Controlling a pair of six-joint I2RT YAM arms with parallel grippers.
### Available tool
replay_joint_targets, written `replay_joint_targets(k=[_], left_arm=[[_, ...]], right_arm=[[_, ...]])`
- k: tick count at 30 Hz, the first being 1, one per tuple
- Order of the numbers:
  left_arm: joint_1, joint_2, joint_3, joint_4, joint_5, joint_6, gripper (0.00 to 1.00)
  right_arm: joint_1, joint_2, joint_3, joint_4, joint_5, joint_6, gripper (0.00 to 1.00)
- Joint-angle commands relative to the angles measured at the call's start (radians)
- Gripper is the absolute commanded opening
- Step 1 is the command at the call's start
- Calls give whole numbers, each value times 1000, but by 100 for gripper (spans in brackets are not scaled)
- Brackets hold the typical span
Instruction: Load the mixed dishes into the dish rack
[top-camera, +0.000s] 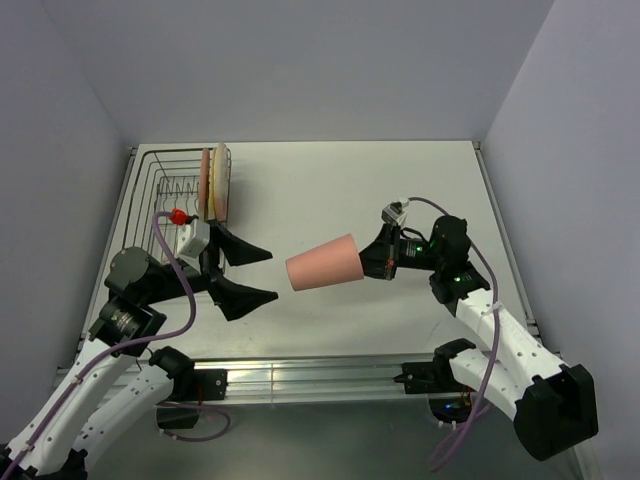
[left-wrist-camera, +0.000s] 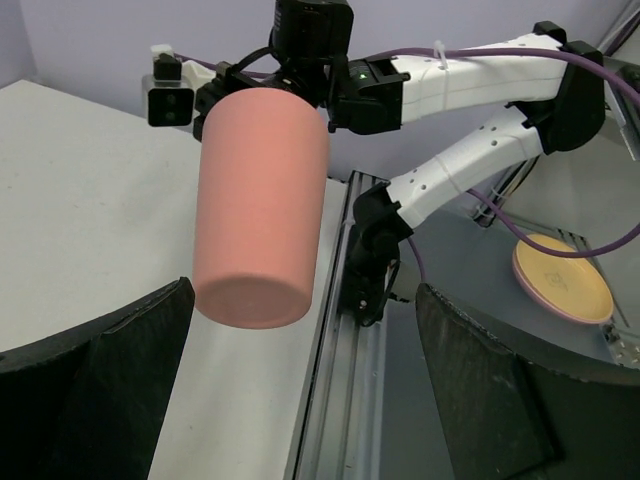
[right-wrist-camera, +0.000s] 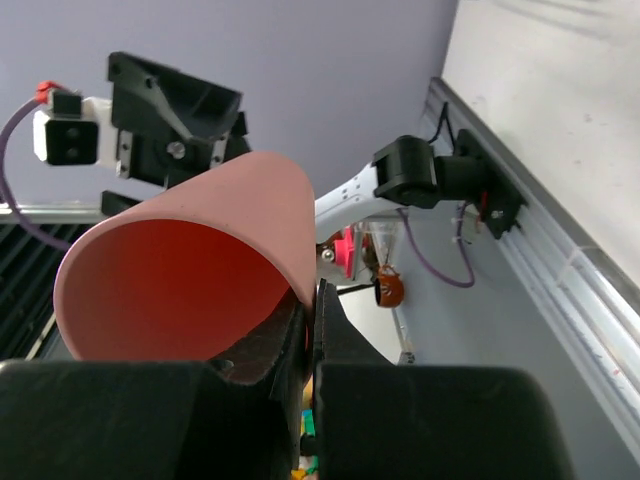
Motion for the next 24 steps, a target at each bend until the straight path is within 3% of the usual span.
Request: replay_joint_targets(k=[1, 18, 24], left_arm=[[-3, -6, -22, 93, 69, -40, 99], [-19, -6, -46, 131, 51, -85, 99], [-26, -27, -42, 76, -23, -60, 99]], right_arm=[[30, -14, 53, 116, -31, 73, 0], [279, 113, 220, 105, 142, 58, 0], [332, 151, 266, 112, 180, 58, 0]])
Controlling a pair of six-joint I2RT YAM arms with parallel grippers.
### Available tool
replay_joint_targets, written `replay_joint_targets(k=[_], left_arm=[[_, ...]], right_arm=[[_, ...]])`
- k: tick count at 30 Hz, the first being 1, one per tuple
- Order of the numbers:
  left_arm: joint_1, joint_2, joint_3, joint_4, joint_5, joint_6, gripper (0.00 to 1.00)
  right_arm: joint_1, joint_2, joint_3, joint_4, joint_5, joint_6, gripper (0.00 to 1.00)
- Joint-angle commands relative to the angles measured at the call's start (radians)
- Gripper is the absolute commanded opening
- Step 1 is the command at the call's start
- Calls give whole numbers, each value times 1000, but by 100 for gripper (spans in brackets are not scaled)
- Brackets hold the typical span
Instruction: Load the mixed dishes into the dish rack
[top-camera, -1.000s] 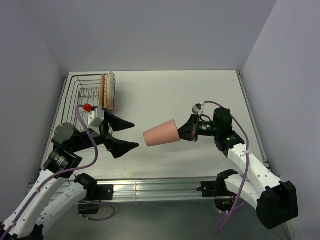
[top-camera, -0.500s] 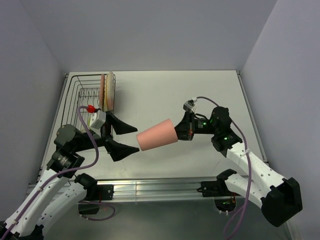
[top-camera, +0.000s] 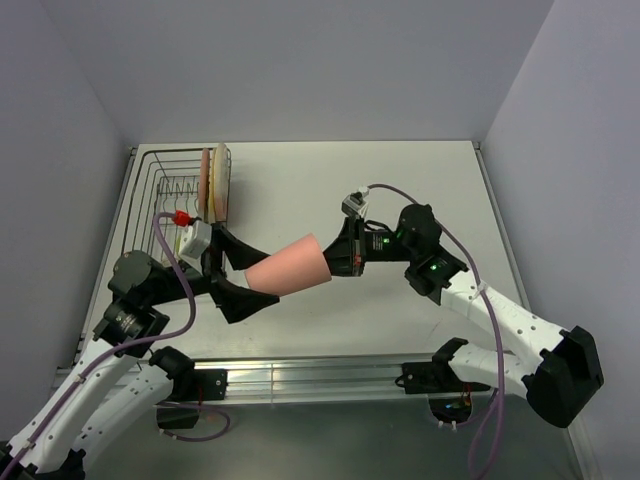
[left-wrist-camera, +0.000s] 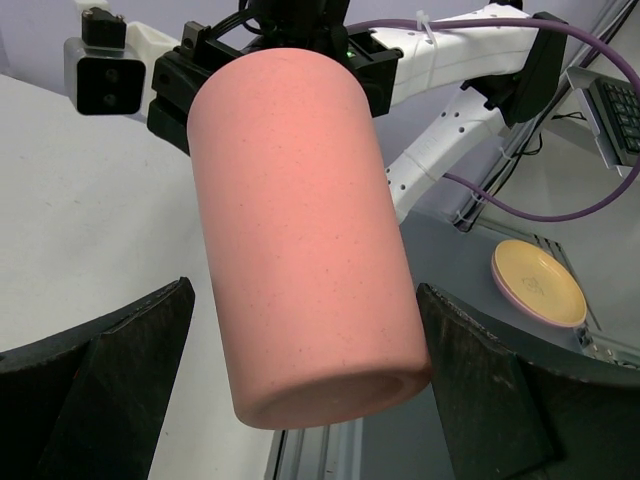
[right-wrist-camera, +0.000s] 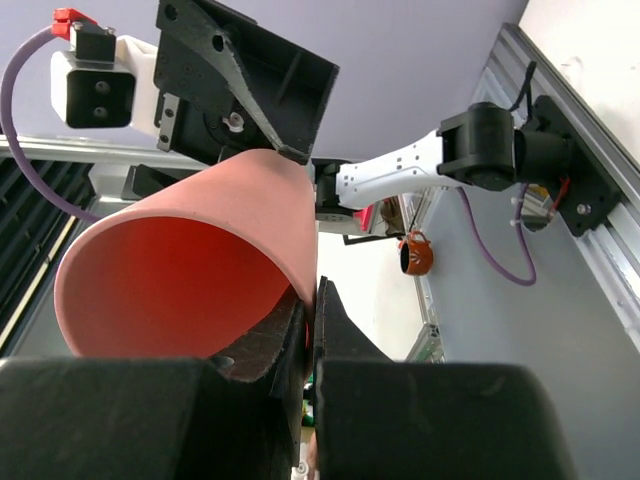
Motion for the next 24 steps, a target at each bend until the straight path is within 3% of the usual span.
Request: replay_joint_targets(k=[1, 3, 6, 7, 9, 10, 11, 12, 14, 15, 17, 18, 22, 23, 24], left_arm=[[-4, -22, 5, 4, -41, 9, 99], [-4, -24, 9, 2, -57, 2, 96], [-5, -16, 1, 39, -49, -24, 74], [-4, -7, -4, 51, -49, -35, 54], [-4, 5, -4, 63, -49, -57, 24], [-5, 16, -2, 65, -48, -60, 0], [-4, 17, -2, 65, -52, -66, 0], [-4, 17, -2, 68, -58, -66, 0], [-4, 4, 2, 54, -92, -55, 0], [-5, -2, 21, 10, -118, -45, 0], [-4, -19, 53, -54, -220, 0, 0], [-4, -24, 70, -94, -260, 15, 0], [-5, -19, 203, -287, -625, 51, 0], [-4, -16, 223, -315, -810, 42, 0], [-4, -10, 243, -332, -889, 43, 0]], right_arm=[[25, 10, 60, 77, 37, 7, 0], [39, 24, 57, 111, 40, 24, 0], [56, 39, 52, 143, 47, 35, 0], [57, 41, 48, 155, 50, 39, 0], [57, 46, 34, 197, 50, 56, 2], [57, 47, 29, 212, 51, 59, 9], [57, 47, 26, 218, 51, 61, 16], [57, 47, 29, 205, 53, 43, 42], [57, 41, 54, 149, 59, 3, 64], [54, 36, 65, 58, 74, -55, 79], [30, 17, 100, -70, 109, -126, 89], [16, 7, 108, -184, 144, -191, 98], [-85, -42, 96, -360, 195, -273, 99], [-133, -63, 73, -403, 200, -281, 99], [-153, -74, 62, -423, 206, -301, 99]])
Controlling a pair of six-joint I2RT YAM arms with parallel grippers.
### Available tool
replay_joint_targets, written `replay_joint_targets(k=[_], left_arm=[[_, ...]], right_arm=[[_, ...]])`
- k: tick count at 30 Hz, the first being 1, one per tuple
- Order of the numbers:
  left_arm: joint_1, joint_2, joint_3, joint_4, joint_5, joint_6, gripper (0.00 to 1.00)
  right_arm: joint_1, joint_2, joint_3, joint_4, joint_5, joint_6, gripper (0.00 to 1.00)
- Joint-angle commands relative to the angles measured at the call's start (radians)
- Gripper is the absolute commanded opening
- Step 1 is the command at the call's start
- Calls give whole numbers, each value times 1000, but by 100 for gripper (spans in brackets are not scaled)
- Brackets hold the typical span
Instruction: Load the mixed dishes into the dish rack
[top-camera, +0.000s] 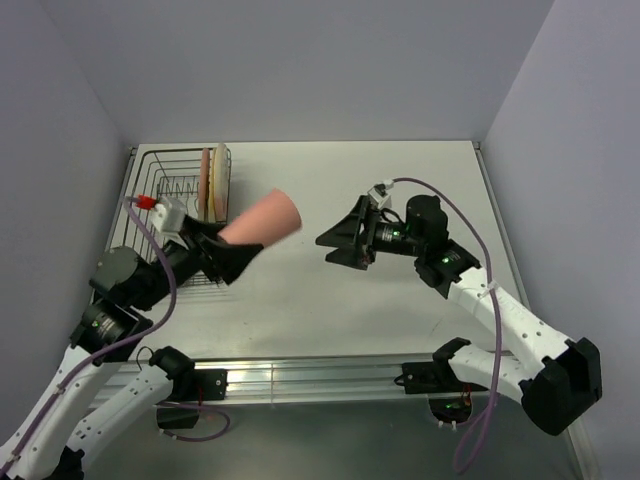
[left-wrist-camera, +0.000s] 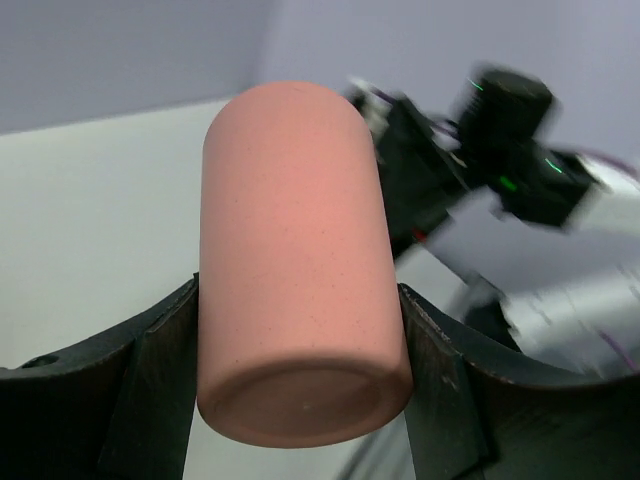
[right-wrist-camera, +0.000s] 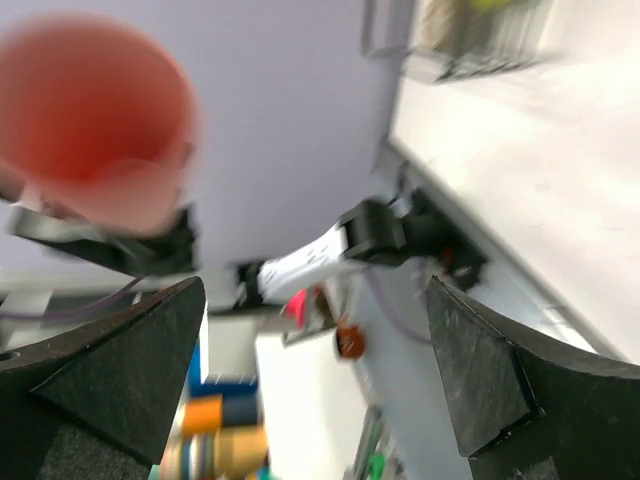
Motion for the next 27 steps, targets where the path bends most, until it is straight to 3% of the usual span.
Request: replay_joint_targets(k=[1, 6, 9, 11, 14, 15, 16, 18, 19, 21, 23, 27], left_arm=[[7, 19, 149, -108, -509, 38, 0], [8, 156, 338, -338, -1041, 40, 0], [20, 209, 432, -407, -1232, 25, 0], [43, 242, 455, -433, -1261, 23, 0], [175, 297, 484, -484, -1129, 25, 0], [299, 308, 469, -487, -1058, 22, 0], [370, 320, 449, -476, -892, 28, 0], [569, 331, 385, -455, -741, 32, 0], [632, 337, 366, -442, -628, 41, 0], [752, 355, 320, -433, -535, 52, 0], [803, 387, 295, -433, -433, 58, 0], [837, 418, 245, -431, -373, 43, 0]], right_arm=[[-70, -71, 0, -178, 53, -123, 99], [-94, -93, 13, -342, 113, -241, 98], [-95, -96, 35, -409, 142, -296, 97], [-97, -101, 42, -442, 162, -319, 97], [-97, -105, 45, -457, 167, -338, 97], [-97, -105, 45, -460, 168, -341, 97], [-97, -108, 42, -463, 168, -345, 97], [-98, -111, 41, -474, 173, -361, 97], [-98, -116, 39, -478, 174, -367, 97], [-100, -120, 35, -494, 179, -384, 96], [-103, -128, 27, -502, 182, -394, 96], [-103, -131, 15, -500, 187, -408, 96]])
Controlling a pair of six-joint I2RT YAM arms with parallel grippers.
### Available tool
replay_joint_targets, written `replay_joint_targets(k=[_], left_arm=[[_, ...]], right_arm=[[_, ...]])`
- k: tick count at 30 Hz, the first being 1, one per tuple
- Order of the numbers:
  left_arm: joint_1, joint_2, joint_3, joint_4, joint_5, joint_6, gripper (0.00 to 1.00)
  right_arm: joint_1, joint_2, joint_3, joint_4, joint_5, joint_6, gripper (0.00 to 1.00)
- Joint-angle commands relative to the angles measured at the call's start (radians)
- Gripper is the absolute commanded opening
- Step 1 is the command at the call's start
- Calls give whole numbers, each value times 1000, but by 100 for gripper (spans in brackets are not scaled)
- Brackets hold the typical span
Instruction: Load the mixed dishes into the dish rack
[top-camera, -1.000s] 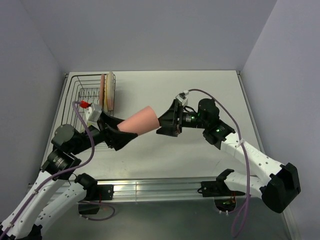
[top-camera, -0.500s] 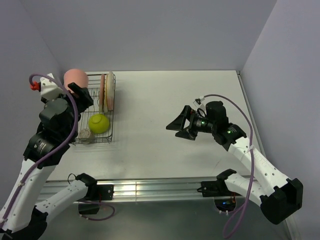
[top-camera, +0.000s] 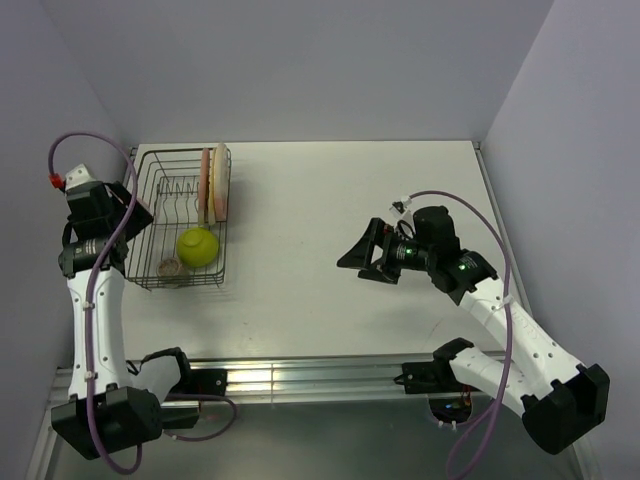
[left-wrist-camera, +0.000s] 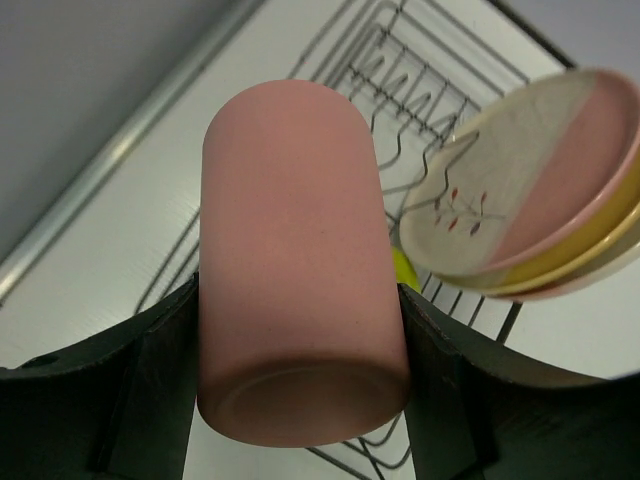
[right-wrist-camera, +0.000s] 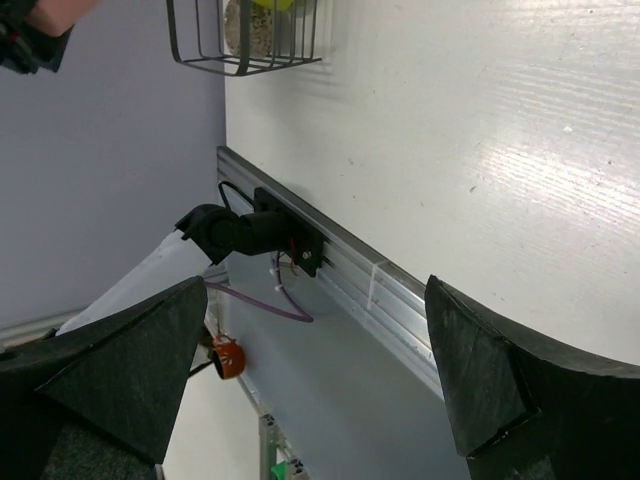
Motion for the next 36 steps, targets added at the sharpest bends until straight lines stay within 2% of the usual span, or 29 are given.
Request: replay_joint_targets(k=[1, 9, 12, 18, 25, 36], left_arm=[[12, -5, -16, 29, 161, 0, 0], [15, 58, -19, -6, 175, 9, 0], [17, 93, -33, 9, 119, 15, 0], [18, 206, -65, 66, 139, 3, 0], [20, 303, -39, 97, 100, 9, 0], [30, 448, -13, 108, 131, 8, 0]], right_arm=[[-9, -18, 19, -2, 11, -42, 96], [-9, -60, -37, 76, -23, -22, 96], [-9, -70, -50, 81, -22, -37, 96], [-9, -47, -63, 93, -43, -72, 96], [-10, -10, -80, 115, -54, -117, 96], [-21, 16, -84, 133, -60, -131, 96]])
